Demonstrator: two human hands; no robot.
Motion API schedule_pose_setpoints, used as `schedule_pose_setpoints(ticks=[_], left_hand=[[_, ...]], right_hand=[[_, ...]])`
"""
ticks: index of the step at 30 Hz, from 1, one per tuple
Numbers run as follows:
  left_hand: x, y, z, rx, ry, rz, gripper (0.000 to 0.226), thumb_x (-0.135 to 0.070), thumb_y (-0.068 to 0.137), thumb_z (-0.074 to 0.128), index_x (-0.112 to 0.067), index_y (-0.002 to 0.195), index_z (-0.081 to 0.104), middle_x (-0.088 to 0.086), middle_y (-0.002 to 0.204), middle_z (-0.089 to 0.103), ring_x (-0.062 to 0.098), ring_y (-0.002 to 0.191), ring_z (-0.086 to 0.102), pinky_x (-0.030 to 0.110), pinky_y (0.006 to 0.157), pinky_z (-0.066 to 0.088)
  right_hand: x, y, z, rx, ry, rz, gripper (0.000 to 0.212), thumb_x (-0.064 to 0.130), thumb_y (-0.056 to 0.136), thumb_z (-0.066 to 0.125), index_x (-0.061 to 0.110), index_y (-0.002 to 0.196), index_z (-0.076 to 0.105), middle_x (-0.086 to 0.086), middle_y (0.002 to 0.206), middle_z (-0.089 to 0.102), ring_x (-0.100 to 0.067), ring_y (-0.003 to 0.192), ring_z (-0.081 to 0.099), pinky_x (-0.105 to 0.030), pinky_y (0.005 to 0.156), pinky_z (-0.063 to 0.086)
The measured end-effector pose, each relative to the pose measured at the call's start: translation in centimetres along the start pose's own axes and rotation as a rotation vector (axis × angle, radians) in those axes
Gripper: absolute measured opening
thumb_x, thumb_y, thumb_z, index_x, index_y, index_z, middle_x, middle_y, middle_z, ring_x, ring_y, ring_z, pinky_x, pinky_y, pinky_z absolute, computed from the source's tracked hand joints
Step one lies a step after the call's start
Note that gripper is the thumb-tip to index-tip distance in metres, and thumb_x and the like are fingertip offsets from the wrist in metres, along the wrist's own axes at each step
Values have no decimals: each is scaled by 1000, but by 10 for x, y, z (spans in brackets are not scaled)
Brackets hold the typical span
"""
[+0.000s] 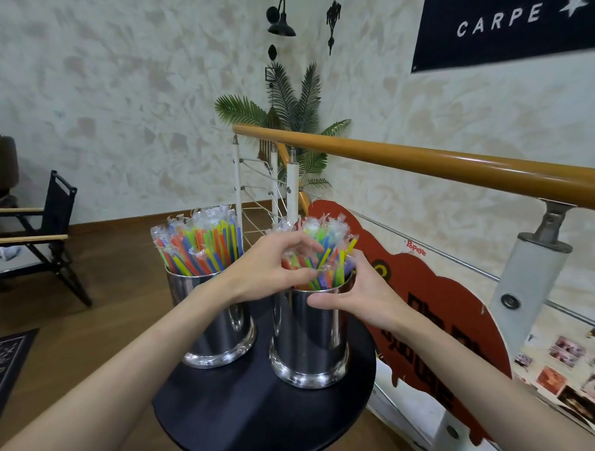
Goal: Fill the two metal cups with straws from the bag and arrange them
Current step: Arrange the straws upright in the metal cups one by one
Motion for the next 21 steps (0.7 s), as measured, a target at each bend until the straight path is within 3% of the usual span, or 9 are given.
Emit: schedule_pose_setpoints(ticks=[4,6,8,10,13,15,18,21], left_hand=[[-6,-3,0,167,19,-26,58,-38,78,86,-29,130,63,-16,121,63,-2,118,57,25,105,43],[-8,-1,1,130,55,-22,53,-46,74,87,-35,121,65,-15,119,65,-3,115,58,27,104,45],[-7,3,3,22,113,-5,34,-47,75,85,-40,104,69,-14,107,69,-3,102,61,31,95,50],[-5,7,6,-61,148,2,21,-47,80,80,-32,93,73,-12,93,71,-3,82,61,30,77,50],[4,13,9,-119,115,-35,20,-42,88,75,-23,89,75,-11,75,66,-4,58,53,17,58,36],[11,14,9,-125,76,-76,21,-41,90,73,-19,89,75,-9,73,68,-3,53,53,14,54,37],[18,16,8,-131,59,-110,21,-41,90,73,-20,89,77,-7,83,73,0,70,66,22,67,52],[21,17,8,-141,42,-115,16,-36,89,74,-21,88,77,-12,83,71,-10,72,61,8,64,43]], right_hand=[[4,1,4,-60,-46,-11,84,51,56,96,32,119,44,14,113,66,-4,105,64,-34,94,54],[3,2,5,-87,-64,-16,95,60,49,94,31,124,44,14,116,64,-6,107,63,-36,93,55],[3,4,9,-94,-88,-28,108,75,42,89,32,131,45,13,120,62,-6,112,61,-37,94,55],[-3,8,13,-77,-137,-44,121,88,38,82,37,140,43,11,129,58,-9,123,55,-40,101,52],[-5,8,10,-6,-187,-14,128,91,44,76,40,151,29,7,140,46,-10,135,37,-42,112,41],[1,3,6,64,-216,0,120,87,51,74,43,152,25,6,139,41,-10,135,29,-41,114,36],[5,-2,-1,148,-179,25,97,78,70,72,47,150,27,7,140,36,-9,136,28,-36,111,30],[5,-4,-5,181,-74,24,66,72,84,56,51,143,38,15,138,39,-3,137,27,-33,115,23]])
Point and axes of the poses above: each hand's wrist, its own y-axis towards the middle knuckle, its own z-axis out of the palm, x = y × z, the point moved 4 cm from there along y, towards the middle knuckle
